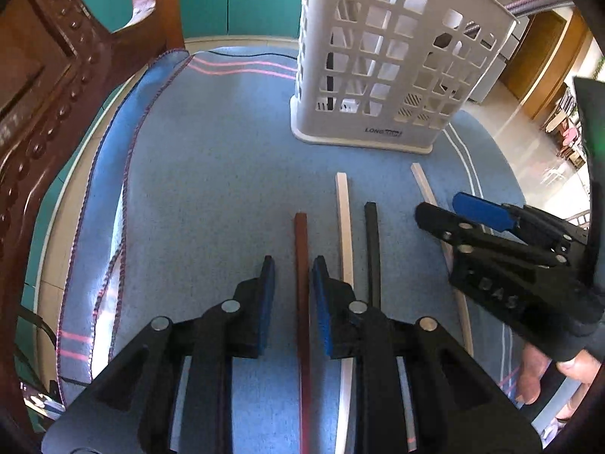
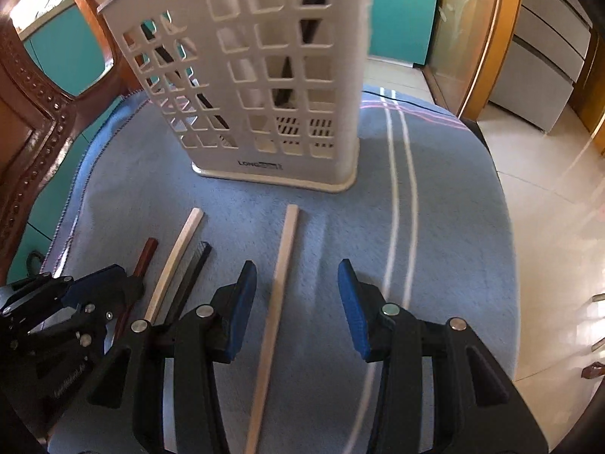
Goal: Organize utensils
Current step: 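Lower both tools to the cloth and grasp a dark brown and a wooden chopstick, then lift both chopsticks over the white holder and release them inside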
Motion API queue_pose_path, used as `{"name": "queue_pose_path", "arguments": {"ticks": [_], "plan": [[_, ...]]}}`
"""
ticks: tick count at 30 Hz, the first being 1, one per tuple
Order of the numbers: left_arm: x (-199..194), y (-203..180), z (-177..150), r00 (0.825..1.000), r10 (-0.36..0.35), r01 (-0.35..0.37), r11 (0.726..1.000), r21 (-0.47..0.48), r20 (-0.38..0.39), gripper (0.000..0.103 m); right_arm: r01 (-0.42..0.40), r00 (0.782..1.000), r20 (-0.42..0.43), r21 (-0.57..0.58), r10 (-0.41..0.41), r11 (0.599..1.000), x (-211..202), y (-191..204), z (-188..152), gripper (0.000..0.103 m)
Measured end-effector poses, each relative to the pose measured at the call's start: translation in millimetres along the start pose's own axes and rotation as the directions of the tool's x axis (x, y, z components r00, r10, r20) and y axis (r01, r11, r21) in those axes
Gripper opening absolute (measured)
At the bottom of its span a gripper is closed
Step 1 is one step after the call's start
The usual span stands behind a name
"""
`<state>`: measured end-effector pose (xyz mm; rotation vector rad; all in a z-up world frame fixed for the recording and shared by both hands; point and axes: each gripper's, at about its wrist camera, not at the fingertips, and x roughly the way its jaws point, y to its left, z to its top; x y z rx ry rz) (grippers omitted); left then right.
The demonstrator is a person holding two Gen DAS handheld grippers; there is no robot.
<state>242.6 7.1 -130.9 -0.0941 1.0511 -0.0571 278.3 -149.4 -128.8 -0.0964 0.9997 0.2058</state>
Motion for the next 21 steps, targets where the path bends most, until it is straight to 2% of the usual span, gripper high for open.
{"name": "queue_pose_path", "arguments": {"ticks": [3, 5, 7, 11, 13, 16, 17, 19, 21], "plan": [[-1.8, -7.0, -1.1, 1.000, 0.020, -0.021, 1.000, 0.017, 0.009, 0.022, 0.046, 0.999, 0.017, -0.045, -0.045, 0.998, 3.6, 10.0, 0.8, 0.043], [0.1, -12.7, 0.5, 0.999, 0.033, -0.033, 0.999, 0.028, 0.015, 0.022, 0.048, 0.999, 0.004, -0.039, -0.047, 0.998, 1.4, 10.3, -0.2, 0.009], [-2.9, -15.7, -1.7, 0.999, 0.042, -0.043, 0.998, 0.038, 0.021, 0.022, 0.022, 1.000, -0.015, 0.004, -0.022, 1.000, -0.7, 5.7, -2.4, 0.007], [-2.7, -19.8, -2.0, 0.998, 0.047, -0.048, 0.998, 0.046, 0.029, 0.022, -0.022, 0.999, -0.043, 0.142, 0.028, 0.990, -12.1, -19.6, -16.1, 0.006], [-2.5, -21.4, -1.3, 0.998, 0.049, -0.050, 0.998, 0.047, 0.028, 0.023, -0.031, 0.998, -0.043, 0.175, 0.039, 0.984, -16.0, -27.9, -18.7, 0.006], [-3.1, -22.8, -1.5, 0.999, 0.048, -0.049, 0.997, 0.052, 0.025, 0.030, -0.025, 0.999, -0.029, 0.139, 0.029, 0.990, -16.2, -22.1, -20.1, 0.008], [-3.7, -21.9, -2.7, 0.998, 0.050, -0.051, 0.997, 0.056, 0.025, 0.033, -0.017, 1.000, -0.023, 0.121, 0.020, 0.992, -15.4, -19.1, -19.9, 0.012], [-2.4, -28.2, -2.1, 0.997, 0.067, -0.069, 0.995, 0.070, 0.030, 0.035, 0.010, 1.000, -0.013, 0.093, -0.009, 0.996, -14.1, -12.9, -19.9, 0.018], [-0.5, -28.9, -2.7, 0.997, 0.073, -0.075, 0.995, 0.071, 0.034, 0.034, 0.046, 0.999, -0.006, 0.060, -0.046, 0.997, -11.6, -5.8, -18.9, 0.018]]}}
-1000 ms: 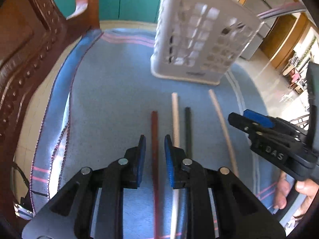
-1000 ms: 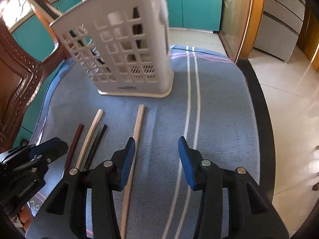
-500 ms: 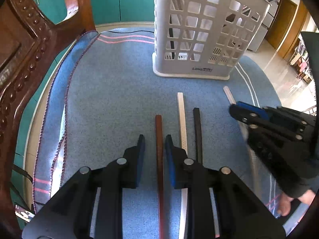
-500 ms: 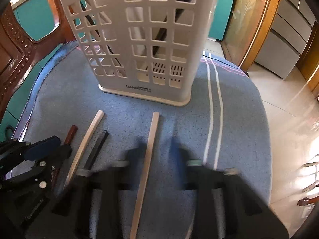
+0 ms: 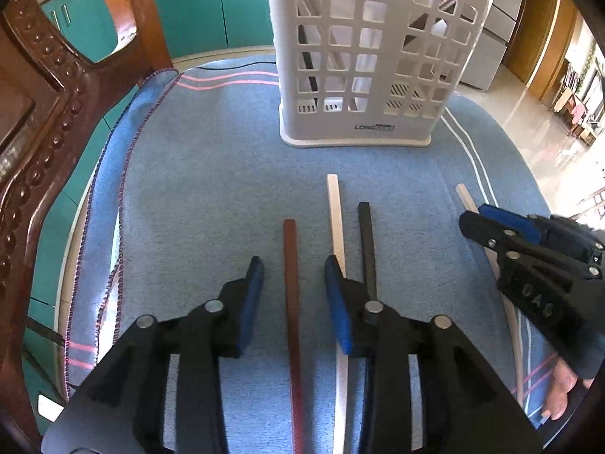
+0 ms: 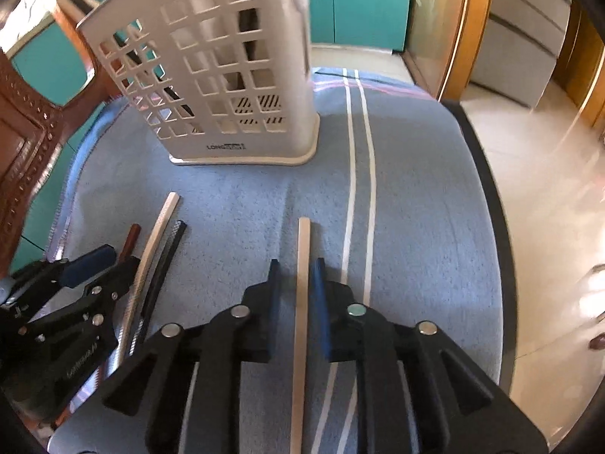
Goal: Organize utensils
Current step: 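Lift both chopsticks over the white holder and release them inside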
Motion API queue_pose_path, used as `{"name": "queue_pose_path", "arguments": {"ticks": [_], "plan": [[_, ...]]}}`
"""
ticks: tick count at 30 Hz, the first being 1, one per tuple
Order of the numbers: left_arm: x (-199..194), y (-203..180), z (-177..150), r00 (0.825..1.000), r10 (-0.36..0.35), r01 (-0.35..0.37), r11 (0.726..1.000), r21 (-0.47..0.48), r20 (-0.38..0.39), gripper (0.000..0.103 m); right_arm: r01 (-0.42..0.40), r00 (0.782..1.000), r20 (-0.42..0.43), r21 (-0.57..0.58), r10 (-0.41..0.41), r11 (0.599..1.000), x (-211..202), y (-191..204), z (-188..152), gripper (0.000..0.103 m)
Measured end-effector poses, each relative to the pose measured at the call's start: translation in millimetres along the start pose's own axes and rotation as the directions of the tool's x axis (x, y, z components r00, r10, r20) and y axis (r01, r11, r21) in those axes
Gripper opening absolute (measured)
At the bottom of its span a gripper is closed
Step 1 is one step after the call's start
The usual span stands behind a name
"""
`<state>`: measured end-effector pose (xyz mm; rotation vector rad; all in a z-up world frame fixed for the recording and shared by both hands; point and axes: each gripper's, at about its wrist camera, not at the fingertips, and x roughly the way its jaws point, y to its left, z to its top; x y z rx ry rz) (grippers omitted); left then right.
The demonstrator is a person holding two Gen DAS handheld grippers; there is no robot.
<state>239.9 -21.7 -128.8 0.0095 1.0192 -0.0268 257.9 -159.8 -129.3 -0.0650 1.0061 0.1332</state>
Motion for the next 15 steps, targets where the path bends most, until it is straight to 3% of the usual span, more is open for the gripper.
{"name": "queue_pose_path", "arguments": {"ticks": [2, 4, 9, 15], "plan": [[0.1, -0.8, 0.4, 1.000, -0.014, 0.014, 1.000, 0.000, 0.003, 0.018, 0.027, 1.000, 0.008, -0.035, -0.026, 0.999, 2.5, 13.9, -1.2, 0.016], [-1.0, -0.8, -1.0, 1.000, -0.019, 0.019, 1.000, 0.004, 0.004, 0.007, -0.008, 1.000, 0.004, -0.031, 0.008, 0.999, 1.5, 21.8, -4.2, 0.007], [-8.4, 3.6, -1.1, 0.999, -0.043, 0.043, 0.999, -0.018, 0.027, 0.007, -0.069, 0.997, 0.042, -0.006, 0.069, 0.998, -13.9, 21.6, -4.1, 0.006], [-55.1, 8.4, 3.3, 0.985, -0.065, 0.069, 0.997, -0.020, 0.160, 0.007, -0.173, 0.972, 0.161, 0.009, 0.169, 0.985, -68.0, 4.0, 3.7, 0.006]]}}
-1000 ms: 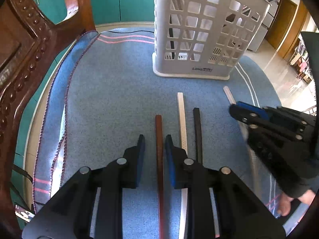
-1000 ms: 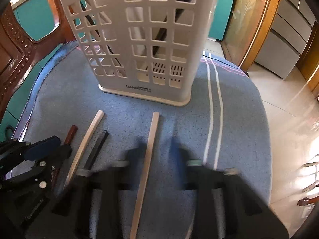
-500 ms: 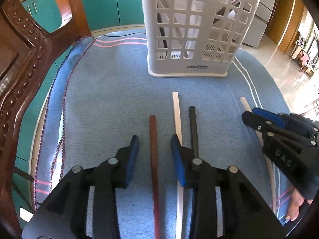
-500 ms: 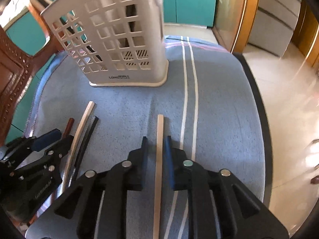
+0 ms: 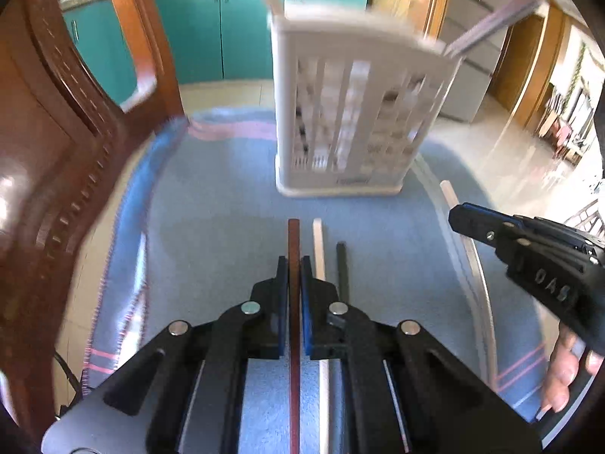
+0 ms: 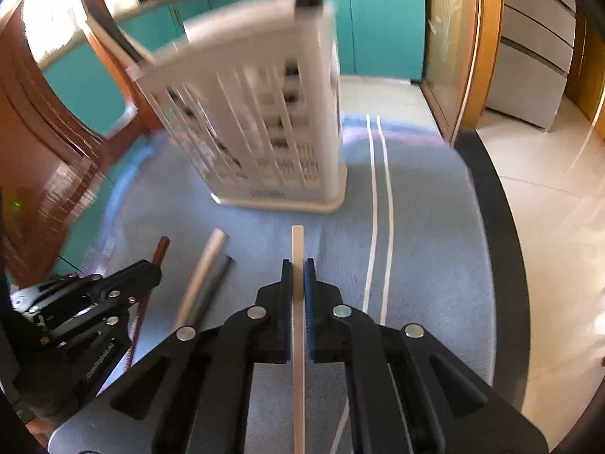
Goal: Organize utensils
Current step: 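Lift both chopsticks over the white holder and release them inside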
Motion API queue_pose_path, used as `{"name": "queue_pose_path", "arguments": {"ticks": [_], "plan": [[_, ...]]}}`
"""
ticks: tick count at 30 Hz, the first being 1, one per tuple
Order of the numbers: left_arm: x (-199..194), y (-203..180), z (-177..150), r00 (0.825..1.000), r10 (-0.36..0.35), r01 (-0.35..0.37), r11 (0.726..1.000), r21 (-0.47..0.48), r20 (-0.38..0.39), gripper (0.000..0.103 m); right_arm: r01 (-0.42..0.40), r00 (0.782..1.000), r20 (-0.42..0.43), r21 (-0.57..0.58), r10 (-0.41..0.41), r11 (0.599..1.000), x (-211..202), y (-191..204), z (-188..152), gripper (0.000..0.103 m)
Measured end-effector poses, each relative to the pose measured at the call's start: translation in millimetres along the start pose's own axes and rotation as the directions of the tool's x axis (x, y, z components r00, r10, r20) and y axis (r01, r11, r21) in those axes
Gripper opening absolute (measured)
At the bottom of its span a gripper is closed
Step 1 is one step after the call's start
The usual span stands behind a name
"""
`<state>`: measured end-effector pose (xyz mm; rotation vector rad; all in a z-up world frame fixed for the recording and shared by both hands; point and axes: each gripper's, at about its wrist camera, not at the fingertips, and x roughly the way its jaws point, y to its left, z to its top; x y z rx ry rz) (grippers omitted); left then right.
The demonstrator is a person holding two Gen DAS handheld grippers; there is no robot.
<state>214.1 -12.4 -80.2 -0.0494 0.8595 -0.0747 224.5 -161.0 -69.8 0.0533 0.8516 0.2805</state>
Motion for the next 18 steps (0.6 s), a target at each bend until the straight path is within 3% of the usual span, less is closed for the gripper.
{"name": "queue_pose_path", "arguments": {"ticks": [2, 5, 8, 10, 12, 16, 18], "plan": [[-24.5, 1.4, 5.3, 0.998, -0.031, 0.031, 1.000, -0.006, 0.051, 0.007, -0.016, 1.000, 0.021, -0.003, 0.016, 1.000, -10.1, -2.0, 1.8, 0.006], [-71.7, 4.5, 17.2, 0.984, -0.077, 0.078, 0.997, -0.002, 0.159, 0.007, -0.082, 0.989, 0.122, -0.016, 0.084, 0.996, -48.4, -7.7, 14.3, 0.006], [-122.2, 11.2, 33.5, 0.952, -0.116, 0.121, 0.993, -0.001, 0.282, 0.007, -0.122, 0.970, 0.209, -0.006, 0.121, 0.992, -84.7, -15.8, 19.5, 0.006], [-148.1, 19.1, 47.0, 0.922, -0.152, 0.167, 0.986, -0.010, 0.356, 0.007, -0.139, 0.957, 0.258, 0.003, 0.134, 0.990, -105.8, -17.3, 29.2, 0.006], [-170.7, 29.7, 66.4, 0.875, -0.198, 0.234, 0.972, -0.028, 0.442, 0.007, -0.158, 0.940, 0.306, 0.003, 0.149, 0.987, -126.5, -20.4, 40.2, 0.007], [-191.9, 41.6, 100.2, 0.787, -0.170, 0.261, 0.963, -0.071, 0.593, 0.007, -0.168, 0.897, 0.413, -0.009, 0.156, 0.986, -161.2, -18.5, 68.0, 0.007], [-193.9, 47.1, 118.4, 0.739, -0.151, 0.286, 0.953, -0.104, 0.657, 0.007, -0.197, 0.865, 0.468, -0.012, 0.180, 0.980, -178.3, -15.6, 85.5, 0.007]]}}
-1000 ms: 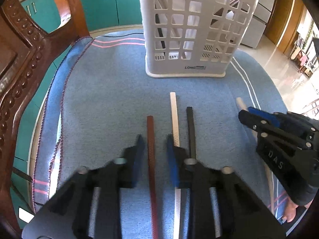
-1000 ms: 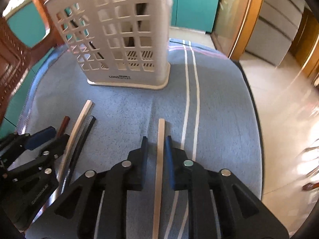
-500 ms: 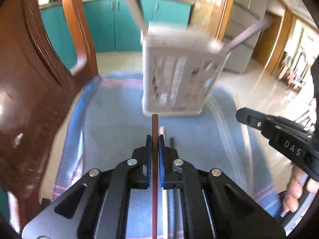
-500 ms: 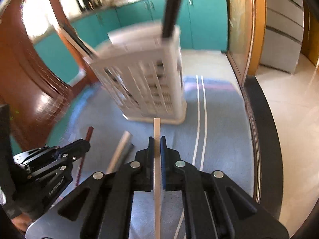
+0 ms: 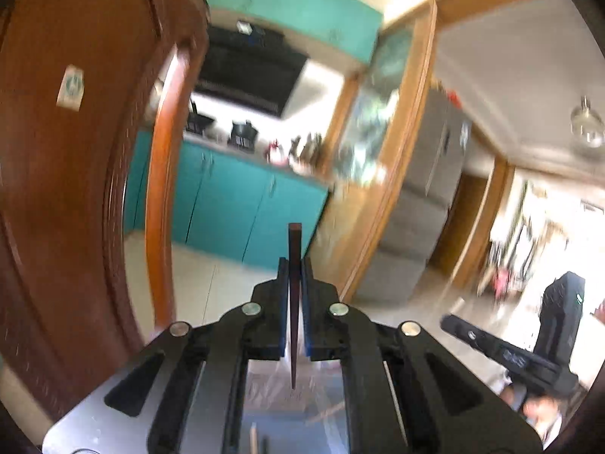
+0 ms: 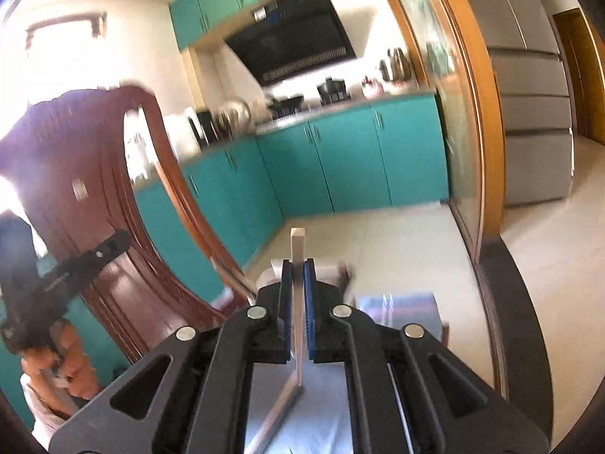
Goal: Organize utensils
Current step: 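Lift both chopsticks over the white holder and release them inside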
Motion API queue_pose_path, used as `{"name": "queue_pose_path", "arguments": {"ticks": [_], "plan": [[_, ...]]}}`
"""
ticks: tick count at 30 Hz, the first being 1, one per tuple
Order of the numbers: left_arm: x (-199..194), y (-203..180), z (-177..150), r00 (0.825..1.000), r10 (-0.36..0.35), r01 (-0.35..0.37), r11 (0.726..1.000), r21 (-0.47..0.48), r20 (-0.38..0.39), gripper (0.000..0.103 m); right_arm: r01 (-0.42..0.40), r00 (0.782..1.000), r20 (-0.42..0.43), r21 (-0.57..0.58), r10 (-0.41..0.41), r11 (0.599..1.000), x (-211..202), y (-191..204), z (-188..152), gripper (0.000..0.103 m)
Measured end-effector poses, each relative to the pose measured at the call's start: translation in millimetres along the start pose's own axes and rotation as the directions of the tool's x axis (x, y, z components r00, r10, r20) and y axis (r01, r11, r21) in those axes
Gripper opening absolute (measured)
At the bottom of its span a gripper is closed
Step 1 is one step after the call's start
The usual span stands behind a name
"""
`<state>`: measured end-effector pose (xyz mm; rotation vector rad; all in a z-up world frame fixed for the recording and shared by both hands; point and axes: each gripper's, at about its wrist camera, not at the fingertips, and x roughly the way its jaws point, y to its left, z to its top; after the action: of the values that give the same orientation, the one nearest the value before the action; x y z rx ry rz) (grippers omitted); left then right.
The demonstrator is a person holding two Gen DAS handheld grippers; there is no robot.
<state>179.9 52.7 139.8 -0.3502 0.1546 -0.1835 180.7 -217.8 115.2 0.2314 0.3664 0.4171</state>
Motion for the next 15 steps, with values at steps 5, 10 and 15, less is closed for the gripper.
{"name": "queue_pose_path", "arguments": {"ticks": [5, 10, 15], "plan": [[42.6, 4.5, -3.2, 0.993, 0.105, -0.104, 0.995, -0.007, 0.056, 0.007, 0.001, 0.986, 0.167, -0.004, -0.001, 1.000, -11.5, 3.9, 35.2, 0.006], [92.3, 12.3, -31.7, 0.985, 0.165, -0.162, 0.986, 0.045, -0.058, 0.007, 0.112, 0.948, 0.302, -0.003, -0.106, 0.994, -7.6, 7.4, 42.4, 0.007], [109.0, 12.9, -55.5, 0.975, 0.178, -0.169, 0.982, 0.080, -0.133, 0.007, 0.183, 0.940, 0.299, -0.034, -0.165, 0.982, 40.5, -11.0, 24.5, 0.007]]}}
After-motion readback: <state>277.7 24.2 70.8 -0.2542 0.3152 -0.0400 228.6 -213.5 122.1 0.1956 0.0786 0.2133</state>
